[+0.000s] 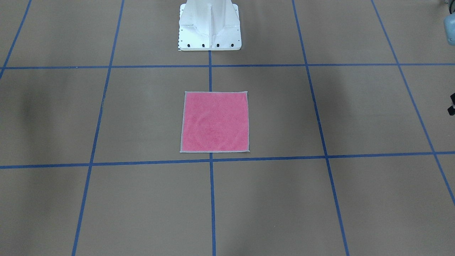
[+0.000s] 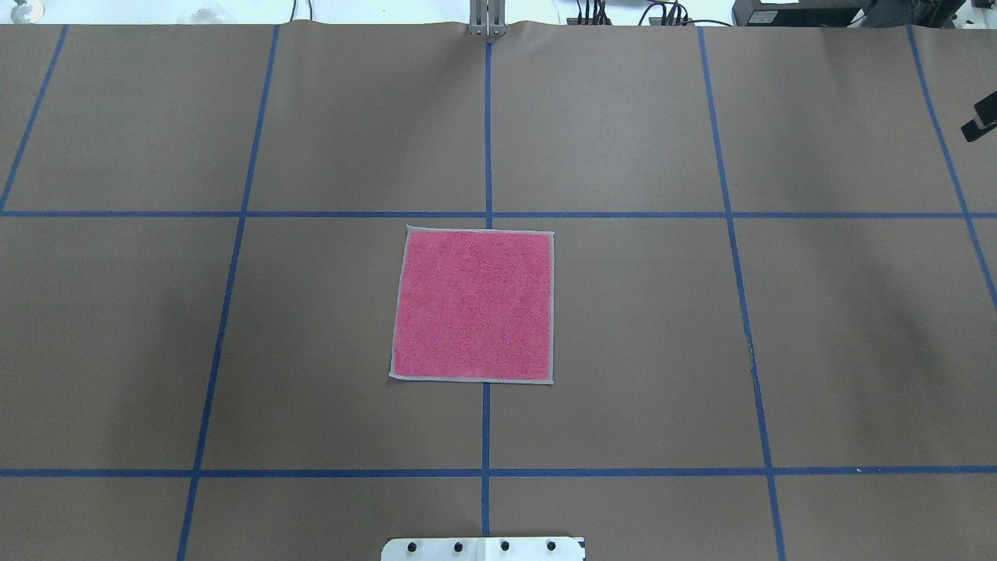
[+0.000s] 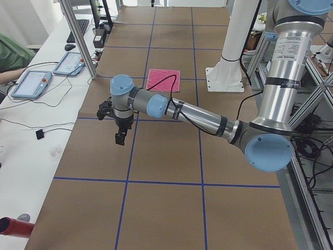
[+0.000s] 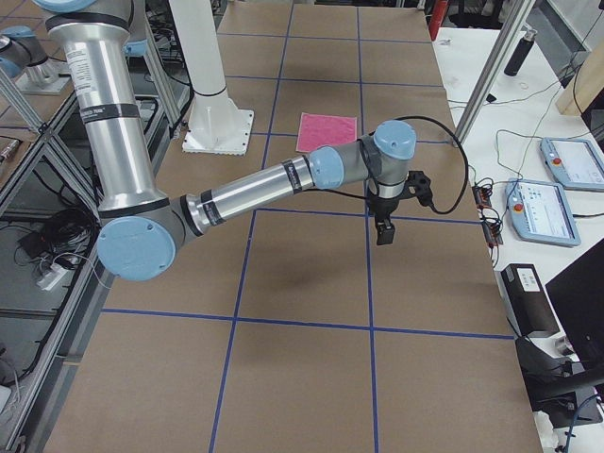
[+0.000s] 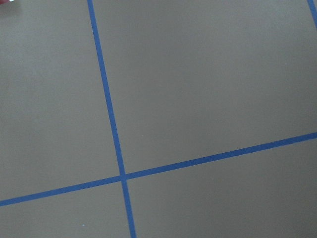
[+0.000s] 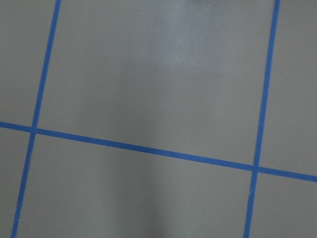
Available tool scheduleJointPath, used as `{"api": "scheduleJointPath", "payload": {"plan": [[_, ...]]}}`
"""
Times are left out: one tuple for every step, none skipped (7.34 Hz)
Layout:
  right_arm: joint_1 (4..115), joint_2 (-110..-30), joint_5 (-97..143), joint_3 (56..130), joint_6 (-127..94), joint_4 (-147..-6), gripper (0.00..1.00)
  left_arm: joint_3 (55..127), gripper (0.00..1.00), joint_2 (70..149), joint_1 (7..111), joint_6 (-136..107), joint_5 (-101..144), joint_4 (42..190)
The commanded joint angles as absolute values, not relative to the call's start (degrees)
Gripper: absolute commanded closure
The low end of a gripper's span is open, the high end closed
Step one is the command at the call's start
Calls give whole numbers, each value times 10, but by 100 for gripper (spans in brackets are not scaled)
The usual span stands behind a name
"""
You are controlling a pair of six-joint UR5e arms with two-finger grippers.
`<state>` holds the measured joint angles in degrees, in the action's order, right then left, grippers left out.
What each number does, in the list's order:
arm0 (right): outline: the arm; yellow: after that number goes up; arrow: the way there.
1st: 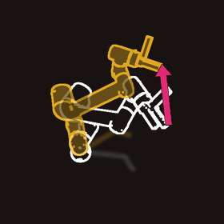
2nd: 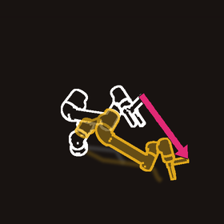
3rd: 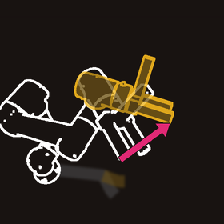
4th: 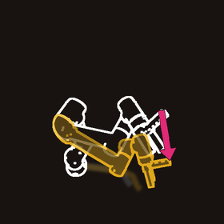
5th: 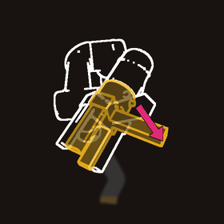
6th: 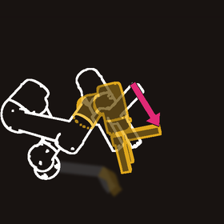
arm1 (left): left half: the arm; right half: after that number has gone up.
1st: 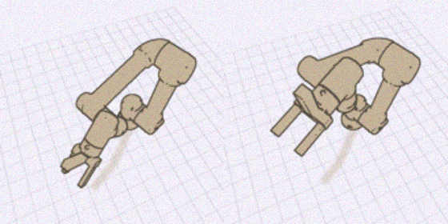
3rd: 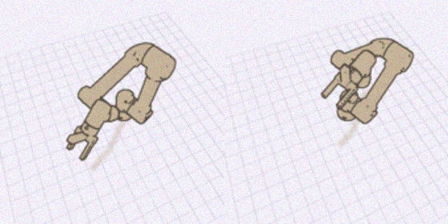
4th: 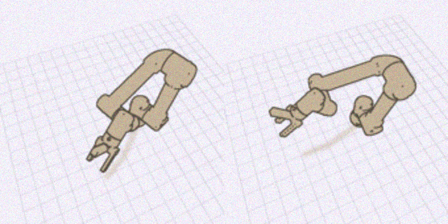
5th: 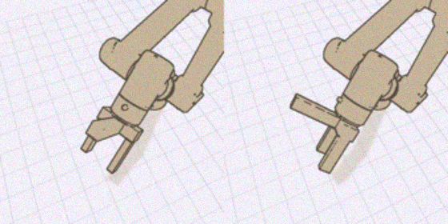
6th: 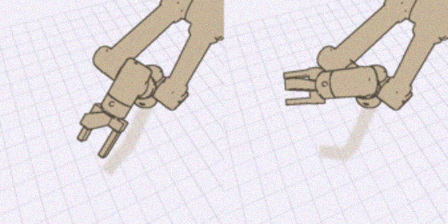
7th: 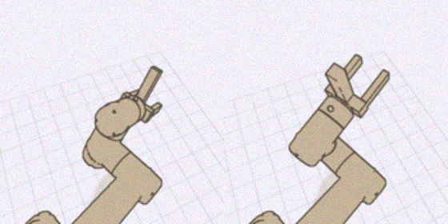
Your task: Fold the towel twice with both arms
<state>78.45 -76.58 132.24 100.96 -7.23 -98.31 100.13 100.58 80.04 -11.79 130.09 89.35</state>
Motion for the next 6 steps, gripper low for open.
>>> {"api": "scheduleJointPath", "payload": {"plan": [[753, -749, 1313, 1007, -85, -983, 0, 1007, 0, 1032, 767, -159, 1307, 898], [751, -749, 1318, 1001, -85, -967, 0, 1006, 0, 1035, 766, -160, 1336, 898], [747, -750, 1321, 1000, -93, -947, 0, 1011, 0, 1039, 743, -172, 1358, 909], [741, -749, 1324, 1009, -128, -945, 0, 1032, 0, 1041, 704, -254, 1357, 933], [724, -748, 1342, 1013, -176, -923, 0, 1048, 0, 1044, 651, -344, 1352, 957], [709, -748, 1345, 1010, -194, -903, 0, 1058, 0, 1049, 611, -401, 1336, 982]]}}
